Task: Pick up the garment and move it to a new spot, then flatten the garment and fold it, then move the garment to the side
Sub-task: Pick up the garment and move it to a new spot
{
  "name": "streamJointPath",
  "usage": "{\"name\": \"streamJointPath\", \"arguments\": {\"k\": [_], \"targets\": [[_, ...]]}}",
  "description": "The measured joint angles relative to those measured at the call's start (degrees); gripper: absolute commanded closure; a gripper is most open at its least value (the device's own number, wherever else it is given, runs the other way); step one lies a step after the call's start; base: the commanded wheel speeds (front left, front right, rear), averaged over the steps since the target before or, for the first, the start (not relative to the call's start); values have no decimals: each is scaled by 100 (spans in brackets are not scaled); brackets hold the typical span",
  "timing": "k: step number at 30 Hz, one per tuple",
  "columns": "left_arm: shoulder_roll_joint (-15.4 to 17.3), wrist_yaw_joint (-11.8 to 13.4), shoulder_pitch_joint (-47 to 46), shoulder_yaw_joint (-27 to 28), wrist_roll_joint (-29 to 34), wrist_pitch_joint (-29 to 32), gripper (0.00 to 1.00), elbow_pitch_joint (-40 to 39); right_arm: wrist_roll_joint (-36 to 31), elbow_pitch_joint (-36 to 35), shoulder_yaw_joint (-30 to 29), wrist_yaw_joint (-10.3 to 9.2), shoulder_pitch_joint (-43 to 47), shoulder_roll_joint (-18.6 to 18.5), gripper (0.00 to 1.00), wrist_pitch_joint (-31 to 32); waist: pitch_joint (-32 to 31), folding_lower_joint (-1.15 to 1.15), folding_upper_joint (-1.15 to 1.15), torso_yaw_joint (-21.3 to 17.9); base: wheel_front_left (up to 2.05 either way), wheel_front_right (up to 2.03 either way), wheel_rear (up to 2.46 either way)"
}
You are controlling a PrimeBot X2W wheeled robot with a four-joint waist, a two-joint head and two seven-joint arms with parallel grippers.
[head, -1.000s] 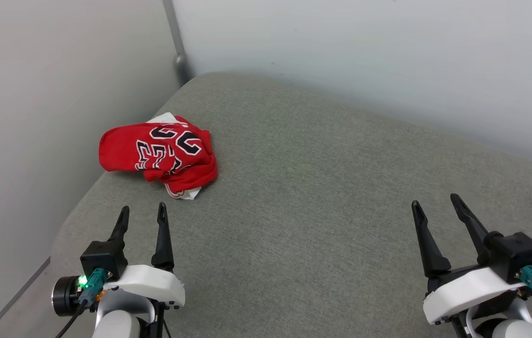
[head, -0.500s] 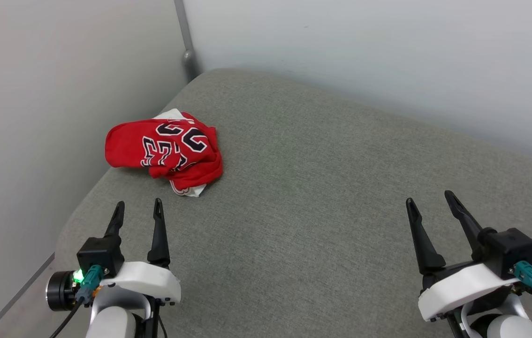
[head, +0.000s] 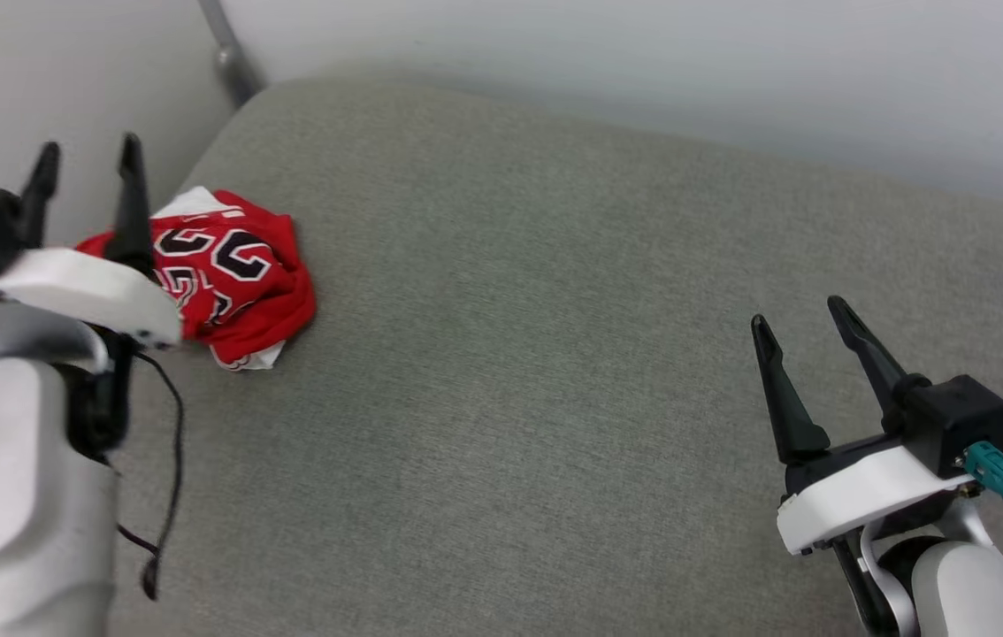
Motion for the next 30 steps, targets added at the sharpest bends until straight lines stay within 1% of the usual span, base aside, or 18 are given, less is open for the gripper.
{"name": "streamJointPath", "arguments": {"k": [3,5,10,16,18,21,24,26,27,29,30], "targets": [[448,-181,-470,196,-210,499,0,167,-49,-48,2,0,-161,0,0,2,271,0,0,-233,0,0,0],[698,-204,-710,231,-257,917,0,271,-110,-83,-30,0,-250,0,0,1,484,0,0,-370,0,0,0],[1167,-387,-1106,236,-571,2212,0,973,-147,-34,-78,-1,-471,-7,0,-45,1041,1,0,-691,0,0,0],[1596,-481,-1216,275,-1009,3673,0,1741,-137,77,-14,-1,-681,-7,0,-135,1593,1,0,-1018,0,0,0],[1701,-488,-1217,320,-1136,4074,0,1924,-127,111,2,0,-756,-7,0,-159,1741,1,0,-1097,0,0,0],[1733,-481,-1209,381,-1357,4606,0,2138,-105,163,24,0,-836,-7,0,-201,1912,1,0,-1185,0,0,0],[1756,-404,-1202,455,-1477,4853,0,2224,-103,197,41,0,-871,-7,0,-207,2023,1,0,-1240,0,0,0],[1722,-348,-1201,526,-1574,4904,0,2262,-66,204,40,0,-932,-7,0,-211,2057,1,0,-1266,0,0,0],[1719,-327,-1200,543,-1585,4896,27,2270,-65,207,32,-1,-962,-8,0,-220,2067,1,0,-1273,0,0,0],[1684,-290,-1196,571,-1635,4855,87,2302,-66,232,12,0,-974,-13,0,-227,2057,1,0,-1282,0,0,0],[1655,-279,-1189,577,-1653,4821,100,2319,-73,246,0,-1,-974,-16,0,-235,2034,1,0,-1283,0,0,0]]}}
